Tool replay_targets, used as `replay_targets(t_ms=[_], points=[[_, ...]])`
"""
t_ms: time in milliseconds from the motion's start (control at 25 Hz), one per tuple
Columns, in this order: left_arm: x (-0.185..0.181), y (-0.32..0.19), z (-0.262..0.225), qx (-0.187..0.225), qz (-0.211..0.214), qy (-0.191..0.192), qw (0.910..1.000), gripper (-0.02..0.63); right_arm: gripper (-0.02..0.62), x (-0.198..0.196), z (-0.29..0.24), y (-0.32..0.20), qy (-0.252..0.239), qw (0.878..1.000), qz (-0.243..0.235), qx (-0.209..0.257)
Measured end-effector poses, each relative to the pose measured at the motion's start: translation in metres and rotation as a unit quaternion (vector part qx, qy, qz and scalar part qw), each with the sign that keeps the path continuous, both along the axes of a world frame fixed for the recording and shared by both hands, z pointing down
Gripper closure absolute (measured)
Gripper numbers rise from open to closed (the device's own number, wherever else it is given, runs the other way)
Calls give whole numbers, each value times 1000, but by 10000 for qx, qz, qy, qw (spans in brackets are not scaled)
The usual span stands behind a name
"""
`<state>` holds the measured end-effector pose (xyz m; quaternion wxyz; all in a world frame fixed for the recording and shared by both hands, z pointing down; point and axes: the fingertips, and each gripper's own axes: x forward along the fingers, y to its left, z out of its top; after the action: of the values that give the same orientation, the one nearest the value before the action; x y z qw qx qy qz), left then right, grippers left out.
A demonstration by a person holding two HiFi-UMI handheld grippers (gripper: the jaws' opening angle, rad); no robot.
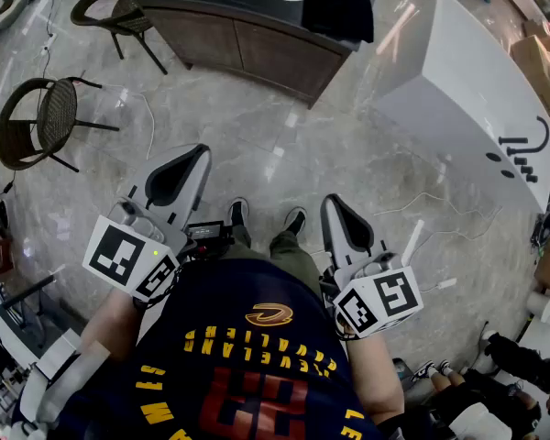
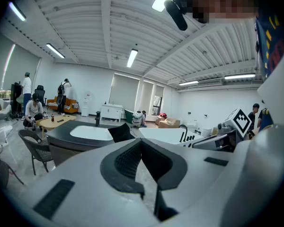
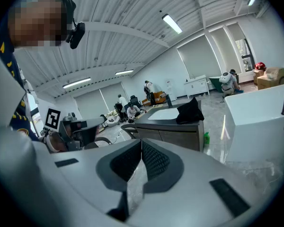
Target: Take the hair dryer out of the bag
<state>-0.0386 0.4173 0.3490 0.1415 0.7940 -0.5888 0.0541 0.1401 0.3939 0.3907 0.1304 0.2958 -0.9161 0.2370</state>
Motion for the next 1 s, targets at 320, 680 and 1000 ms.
replay_targets(t_ms=[320, 680, 1000], points=[[1, 7, -2, 22, -8, -46, 10000, 604, 586, 6, 0, 4, 53, 10000, 40, -12], [-6, 12, -13, 148, 75, -88, 9998, 604, 586, 4, -7, -2, -206, 9985, 500, -124], [-13, 21, -19, 192, 531, 26, 9984, 604, 586, -14, -10, -2, -423, 9944, 917, -308]])
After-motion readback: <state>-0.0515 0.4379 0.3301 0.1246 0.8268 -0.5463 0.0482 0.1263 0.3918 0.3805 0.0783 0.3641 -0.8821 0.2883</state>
